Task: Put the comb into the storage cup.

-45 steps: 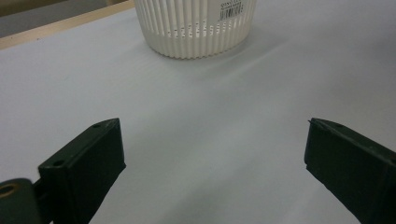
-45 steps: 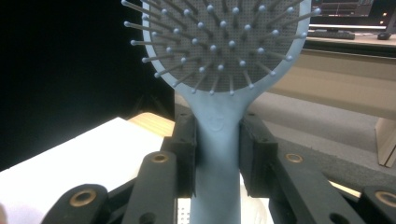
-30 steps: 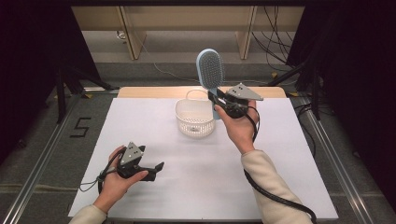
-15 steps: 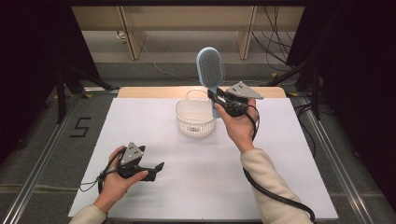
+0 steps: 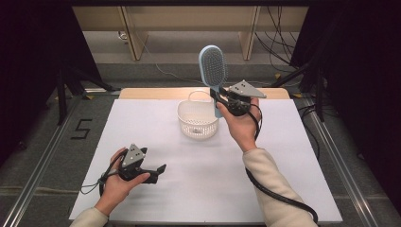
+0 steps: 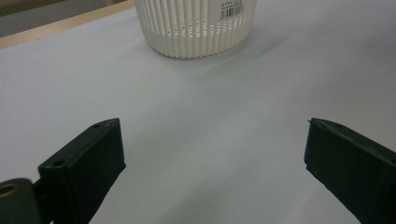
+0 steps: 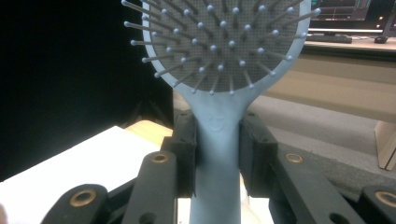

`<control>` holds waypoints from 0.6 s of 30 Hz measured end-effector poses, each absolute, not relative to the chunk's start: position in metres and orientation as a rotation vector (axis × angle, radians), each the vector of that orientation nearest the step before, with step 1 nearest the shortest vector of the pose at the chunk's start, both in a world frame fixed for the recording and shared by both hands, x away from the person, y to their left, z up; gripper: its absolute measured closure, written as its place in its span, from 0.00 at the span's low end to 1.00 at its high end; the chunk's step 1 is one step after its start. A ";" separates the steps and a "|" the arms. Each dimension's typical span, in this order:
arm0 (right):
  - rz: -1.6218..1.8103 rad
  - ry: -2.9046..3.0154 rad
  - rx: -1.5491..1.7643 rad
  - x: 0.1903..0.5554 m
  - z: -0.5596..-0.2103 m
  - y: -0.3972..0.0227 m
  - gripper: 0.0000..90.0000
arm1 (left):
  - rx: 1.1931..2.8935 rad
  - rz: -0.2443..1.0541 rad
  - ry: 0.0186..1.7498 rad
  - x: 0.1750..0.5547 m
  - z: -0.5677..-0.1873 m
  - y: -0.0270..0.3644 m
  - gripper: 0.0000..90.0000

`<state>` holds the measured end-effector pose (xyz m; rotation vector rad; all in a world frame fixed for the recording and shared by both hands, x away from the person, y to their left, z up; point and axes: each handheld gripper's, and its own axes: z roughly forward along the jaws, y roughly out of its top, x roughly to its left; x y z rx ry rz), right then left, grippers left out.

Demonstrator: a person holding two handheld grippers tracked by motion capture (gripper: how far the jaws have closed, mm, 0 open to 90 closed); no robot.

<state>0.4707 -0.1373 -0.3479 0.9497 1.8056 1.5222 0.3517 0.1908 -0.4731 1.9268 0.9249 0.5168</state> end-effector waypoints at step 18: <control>1.522 1.803 0.955 0.476 -0.345 -0.134 0.78 | 1.925 0.519 0.925 0.352 -0.473 0.191 0.05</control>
